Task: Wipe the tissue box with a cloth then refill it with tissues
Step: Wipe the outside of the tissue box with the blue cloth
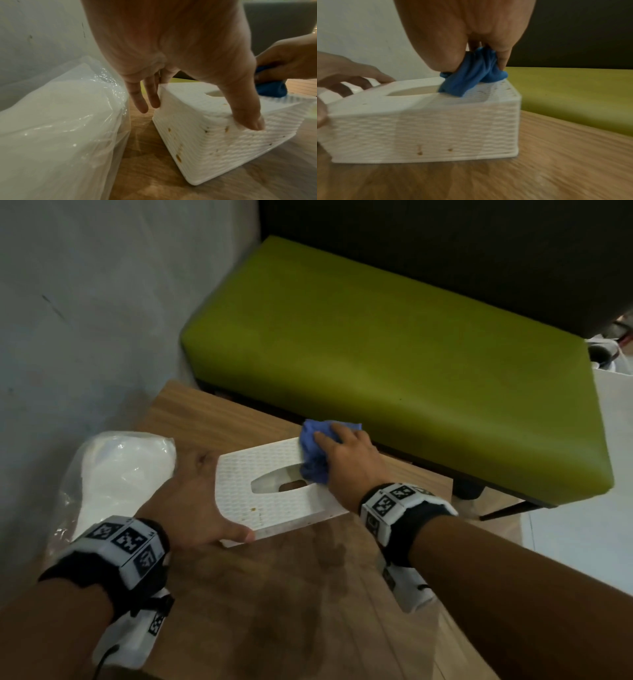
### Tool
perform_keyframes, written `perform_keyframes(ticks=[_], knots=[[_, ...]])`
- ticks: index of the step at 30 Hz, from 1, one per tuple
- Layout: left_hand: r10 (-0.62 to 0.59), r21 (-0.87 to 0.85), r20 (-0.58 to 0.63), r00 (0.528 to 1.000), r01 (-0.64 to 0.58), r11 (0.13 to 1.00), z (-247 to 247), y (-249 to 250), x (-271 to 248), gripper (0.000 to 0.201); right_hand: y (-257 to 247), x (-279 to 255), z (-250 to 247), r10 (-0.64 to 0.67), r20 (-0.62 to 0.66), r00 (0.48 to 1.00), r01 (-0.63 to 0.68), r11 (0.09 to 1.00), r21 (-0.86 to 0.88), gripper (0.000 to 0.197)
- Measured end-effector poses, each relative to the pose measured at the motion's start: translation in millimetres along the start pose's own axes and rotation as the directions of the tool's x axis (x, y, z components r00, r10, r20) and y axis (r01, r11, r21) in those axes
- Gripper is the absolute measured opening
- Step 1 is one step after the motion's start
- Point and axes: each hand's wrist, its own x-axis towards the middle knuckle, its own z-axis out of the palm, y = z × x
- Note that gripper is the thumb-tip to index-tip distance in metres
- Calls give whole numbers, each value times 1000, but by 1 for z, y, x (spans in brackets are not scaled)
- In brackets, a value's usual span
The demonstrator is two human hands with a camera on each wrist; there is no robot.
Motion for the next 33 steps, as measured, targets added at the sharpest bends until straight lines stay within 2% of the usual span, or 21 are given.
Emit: perform_keyframes(ticks=[5,9,12,14,17,20,22,25,28,33], knots=[[-9,12,-3,1000,9,1000,1,7,0,129,12,-32,3,209,24,978,-210,972,105,54],[-3,25,16,1000,3,1000,1,6,-1,133,18,-49,7,202,26,979,-203,975,92,56],[4,48,20,1000,-5,999,2,6,-4,129,18,-26,-8,300,-21,954,-294,945,140,57],[8,54,20,1000,-9,999,4,7,-5,127,4,-10,-11,255,-19,967,-251,961,113,61],[-8,57,24,1000,6,998,3,6,-3,126,-31,1,2,11,-6,1000,-11,1000,27,61],[-22,84,21,1000,20,996,2,4,-3,125,-48,1,14,-146,24,989,146,989,-6,62],[-38,109,23,999,36,993,0,5,-4,128,-35,4,7,-118,18,993,119,993,-12,63],[-33,94,20,999,31,995,-1,6,-6,130,2,5,-8,51,2,999,-51,999,-13,61],[-26,100,23,999,24,995,-1,11,-5,131,21,-16,-8,154,7,988,-154,988,14,61],[-49,142,51,997,41,989,-5,18,-2,134,9,-50,18,95,30,995,-95,995,-11,67]])
